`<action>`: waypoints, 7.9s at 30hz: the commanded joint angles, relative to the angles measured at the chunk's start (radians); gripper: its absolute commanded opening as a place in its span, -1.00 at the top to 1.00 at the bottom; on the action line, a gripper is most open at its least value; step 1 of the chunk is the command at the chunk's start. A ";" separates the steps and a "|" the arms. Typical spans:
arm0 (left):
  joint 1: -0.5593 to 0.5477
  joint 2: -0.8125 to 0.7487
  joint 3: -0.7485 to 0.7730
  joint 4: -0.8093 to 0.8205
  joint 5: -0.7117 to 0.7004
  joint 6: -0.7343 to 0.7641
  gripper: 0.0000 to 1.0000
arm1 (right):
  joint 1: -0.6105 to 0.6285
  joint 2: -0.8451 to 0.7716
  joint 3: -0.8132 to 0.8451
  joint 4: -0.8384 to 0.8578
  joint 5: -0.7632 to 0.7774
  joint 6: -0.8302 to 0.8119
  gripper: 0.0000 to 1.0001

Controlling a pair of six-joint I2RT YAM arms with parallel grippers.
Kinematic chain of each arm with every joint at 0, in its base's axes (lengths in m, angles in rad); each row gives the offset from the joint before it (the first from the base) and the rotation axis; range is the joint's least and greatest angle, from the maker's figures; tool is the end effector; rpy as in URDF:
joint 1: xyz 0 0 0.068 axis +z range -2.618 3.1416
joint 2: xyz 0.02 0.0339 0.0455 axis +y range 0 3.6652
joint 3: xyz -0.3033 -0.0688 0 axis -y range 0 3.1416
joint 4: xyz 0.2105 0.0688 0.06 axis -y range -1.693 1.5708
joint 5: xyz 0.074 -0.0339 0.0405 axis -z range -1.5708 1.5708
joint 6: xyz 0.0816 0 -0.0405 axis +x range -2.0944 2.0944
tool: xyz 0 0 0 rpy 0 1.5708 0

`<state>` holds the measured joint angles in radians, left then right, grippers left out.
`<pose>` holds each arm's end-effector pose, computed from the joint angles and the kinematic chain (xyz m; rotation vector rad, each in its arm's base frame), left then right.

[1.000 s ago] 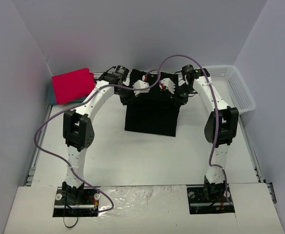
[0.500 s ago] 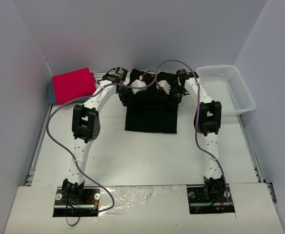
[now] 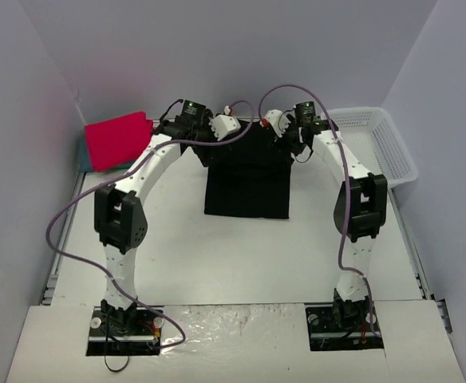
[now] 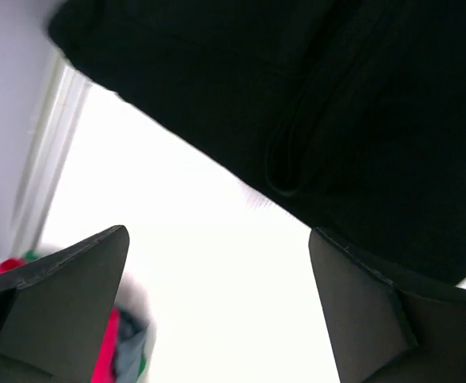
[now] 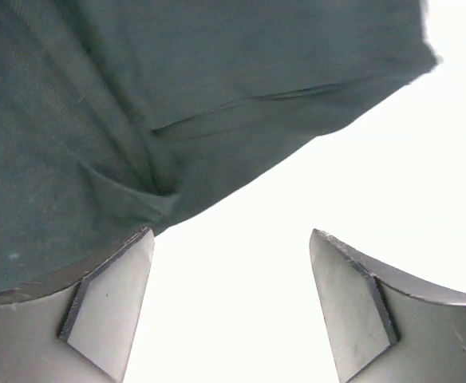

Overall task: Fold and stack the t-shirts
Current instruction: Fold the folded rectangular tshirt in 1/3 of the way, then grab one side of the 2/3 rectangular tshirt with both arms, then fold the long partially folded tshirt into a neat square

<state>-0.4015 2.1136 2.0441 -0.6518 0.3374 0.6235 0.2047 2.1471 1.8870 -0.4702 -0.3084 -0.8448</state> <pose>0.4536 -0.2219 0.3187 1.2547 1.8765 -0.2682 0.5013 0.1294 0.2704 -1.2649 1.8725 0.0157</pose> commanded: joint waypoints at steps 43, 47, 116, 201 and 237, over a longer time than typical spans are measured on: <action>-0.350 -0.567 -1.111 0.438 -0.337 0.219 -0.91 | 0.015 -0.616 -0.687 -0.050 -0.084 0.194 -0.73; -0.347 -0.552 -1.142 0.507 -0.313 0.213 -0.91 | -0.001 -0.618 -0.690 -0.050 -0.087 0.193 -0.73; -0.080 -0.245 -0.708 -0.020 0.160 0.120 0.95 | 0.134 -0.687 -1.028 0.228 -0.209 -0.109 -0.54; -0.092 -0.593 -0.553 -0.718 0.403 0.314 0.95 | 0.157 -0.854 -0.740 -0.458 -0.310 -0.143 1.00; -0.027 -0.396 -0.273 -0.582 0.272 0.305 0.95 | 0.015 -0.468 -0.382 -0.450 -0.350 -0.313 1.00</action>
<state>-0.4583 1.6833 1.6962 -1.2320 0.6270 0.8948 0.2520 1.6264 1.4368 -0.9035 -0.6586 -1.1141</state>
